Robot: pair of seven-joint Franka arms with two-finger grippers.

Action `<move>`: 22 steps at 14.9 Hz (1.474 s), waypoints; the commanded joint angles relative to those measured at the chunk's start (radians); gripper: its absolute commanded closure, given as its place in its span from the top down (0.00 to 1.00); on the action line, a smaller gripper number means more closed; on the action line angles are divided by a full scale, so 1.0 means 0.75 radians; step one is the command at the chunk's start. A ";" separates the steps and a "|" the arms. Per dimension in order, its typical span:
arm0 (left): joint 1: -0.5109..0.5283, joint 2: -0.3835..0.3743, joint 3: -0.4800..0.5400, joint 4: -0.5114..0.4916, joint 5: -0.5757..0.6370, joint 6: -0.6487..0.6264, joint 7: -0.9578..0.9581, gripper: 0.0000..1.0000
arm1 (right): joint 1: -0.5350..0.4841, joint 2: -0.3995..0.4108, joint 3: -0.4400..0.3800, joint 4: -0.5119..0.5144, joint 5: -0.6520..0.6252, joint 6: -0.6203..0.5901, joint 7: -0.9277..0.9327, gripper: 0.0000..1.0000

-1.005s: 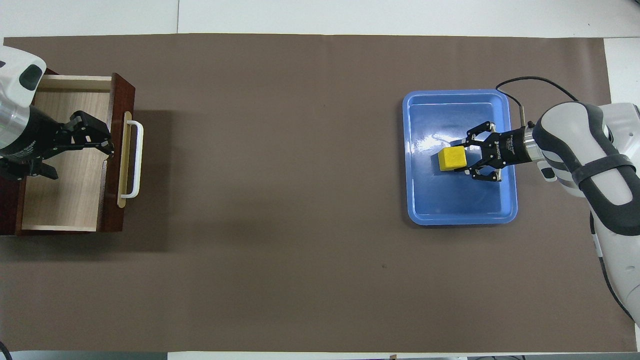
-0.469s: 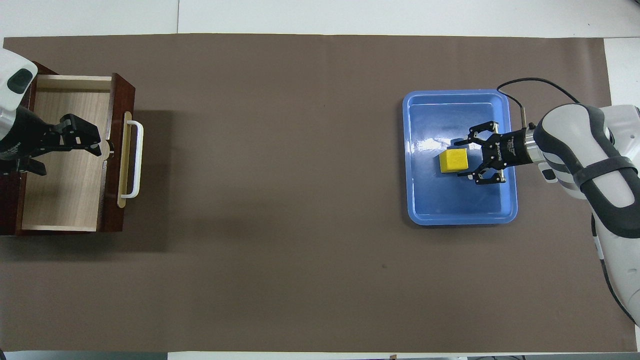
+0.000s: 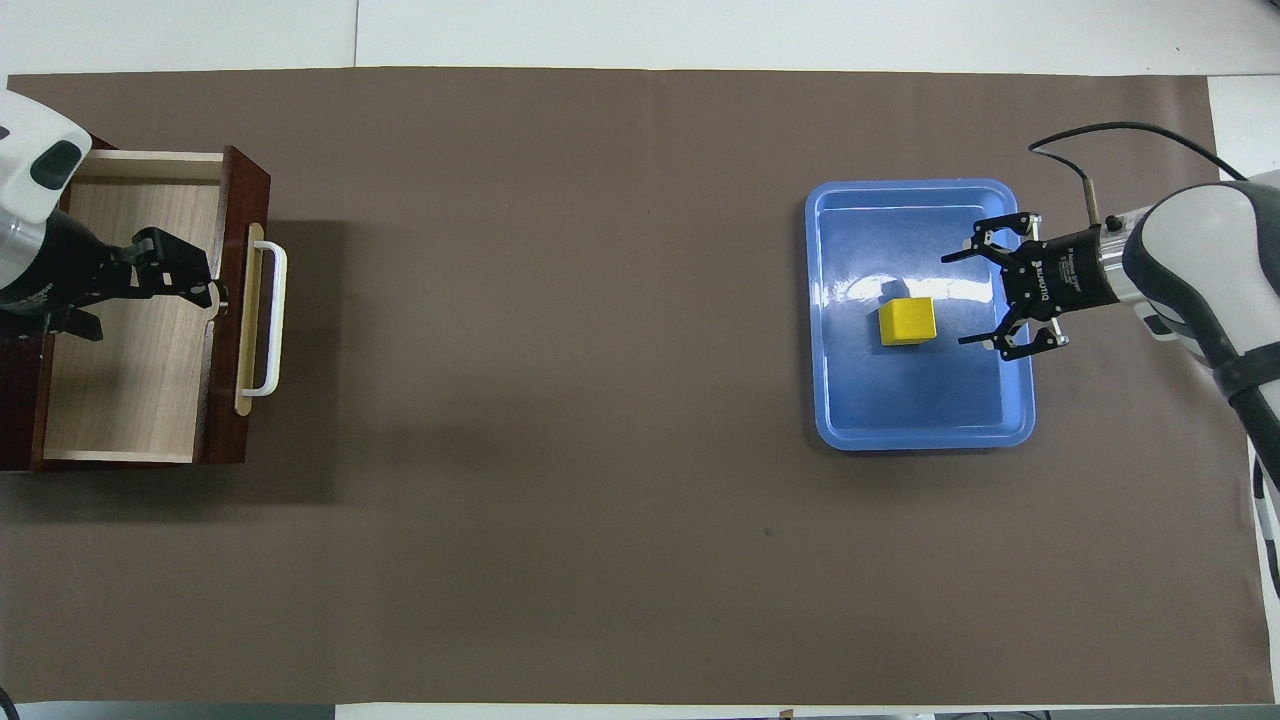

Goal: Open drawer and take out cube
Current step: 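Push the drawer shut with the left gripper while the right gripper retracts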

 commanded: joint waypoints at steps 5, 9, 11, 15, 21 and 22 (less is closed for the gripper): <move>-0.051 0.052 0.001 -0.037 0.021 0.104 -0.310 1.00 | 0.085 -0.239 0.014 0.239 -0.478 -0.335 -0.143 1.00; -0.086 0.149 -0.001 -0.043 0.021 0.235 -0.920 1.00 | 0.132 -0.343 0.014 0.260 -0.640 -0.401 -0.547 1.00; -0.080 0.165 -0.001 -0.102 0.021 0.326 -1.163 1.00 | 0.132 -0.351 0.016 0.278 -0.728 -0.407 -0.756 1.00; -0.051 0.151 0.001 -0.184 0.021 0.423 -1.336 1.00 | 0.132 -0.357 0.018 0.276 -0.816 -0.407 -1.119 1.00; 0.026 0.147 0.003 -0.204 0.021 0.437 -1.358 1.00 | 0.134 -0.370 0.034 0.270 -0.851 -0.411 -1.242 1.00; 0.035 0.147 0.003 -0.204 0.021 0.445 -1.358 1.00 | 0.134 -0.368 0.044 0.270 -0.855 -0.409 -1.242 1.00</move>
